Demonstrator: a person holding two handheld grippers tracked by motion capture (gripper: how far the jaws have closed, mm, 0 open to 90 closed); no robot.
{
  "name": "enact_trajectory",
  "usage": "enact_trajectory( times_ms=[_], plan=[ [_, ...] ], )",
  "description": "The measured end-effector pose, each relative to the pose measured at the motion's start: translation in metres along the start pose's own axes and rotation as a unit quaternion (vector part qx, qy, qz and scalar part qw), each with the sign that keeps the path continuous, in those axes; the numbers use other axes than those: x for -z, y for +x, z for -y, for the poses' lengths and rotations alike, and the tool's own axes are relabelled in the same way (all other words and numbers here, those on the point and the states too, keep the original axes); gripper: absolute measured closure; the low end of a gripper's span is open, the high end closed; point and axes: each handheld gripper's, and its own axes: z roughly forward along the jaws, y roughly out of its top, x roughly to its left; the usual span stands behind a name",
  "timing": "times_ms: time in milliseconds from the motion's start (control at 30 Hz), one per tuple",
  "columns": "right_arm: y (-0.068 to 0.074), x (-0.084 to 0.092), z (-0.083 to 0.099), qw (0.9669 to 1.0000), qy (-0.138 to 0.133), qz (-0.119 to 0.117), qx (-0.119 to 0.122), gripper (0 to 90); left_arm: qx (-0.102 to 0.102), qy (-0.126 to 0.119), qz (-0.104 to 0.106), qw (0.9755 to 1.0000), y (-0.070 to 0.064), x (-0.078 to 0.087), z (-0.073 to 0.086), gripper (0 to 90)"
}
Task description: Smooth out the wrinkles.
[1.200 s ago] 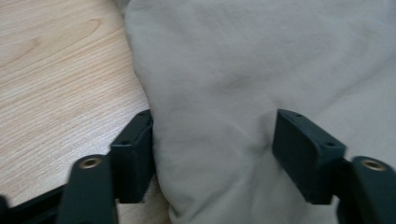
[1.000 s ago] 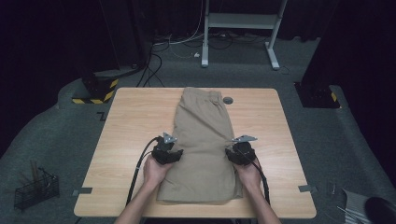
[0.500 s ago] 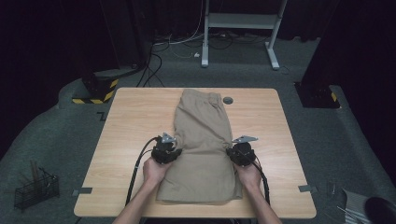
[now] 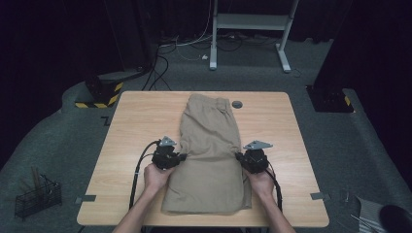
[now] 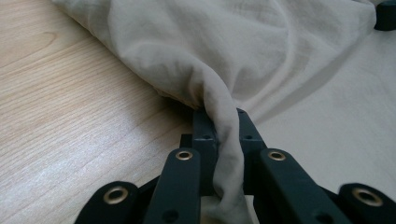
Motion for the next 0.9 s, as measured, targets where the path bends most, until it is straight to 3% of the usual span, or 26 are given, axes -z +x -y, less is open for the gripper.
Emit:
enact_trajectory(
  times_ms=[233, 500, 667, 800, 900],
  plan=[
    [-0.001, 0.005, -0.001, 0.9999, -0.009, -0.006, -0.001, 87.4, 0.013, -0.010, 0.015, 0.9998, 0.001, 0.005, -0.001, 83.1],
    [0.000, 0.008, -0.005, 0.9997, -0.021, -0.012, -0.001, 87.4, 0.049, -0.023, 0.039, 0.9978, 0.008, 0.011, -0.003, 83.3],
    [-0.002, 0.012, -0.008, 0.9995, -0.030, -0.014, 0.000, 87.4, 0.052, -0.020, 0.049, 0.9972, 0.009, 0.011, -0.004, 83.3],
    [-0.002, 0.013, -0.009, 0.9994, -0.032, -0.013, -0.002, 87.4, 0.036, -0.020, 0.048, 0.9980, 0.007, 0.016, -0.011, 83.4],
    [-0.002, 0.016, -0.011, 0.9993, -0.035, -0.014, 0.000, 87.5, 0.037, -0.025, 0.050, 0.9977, 0.005, 0.020, -0.014, 83.4]
  ],
)
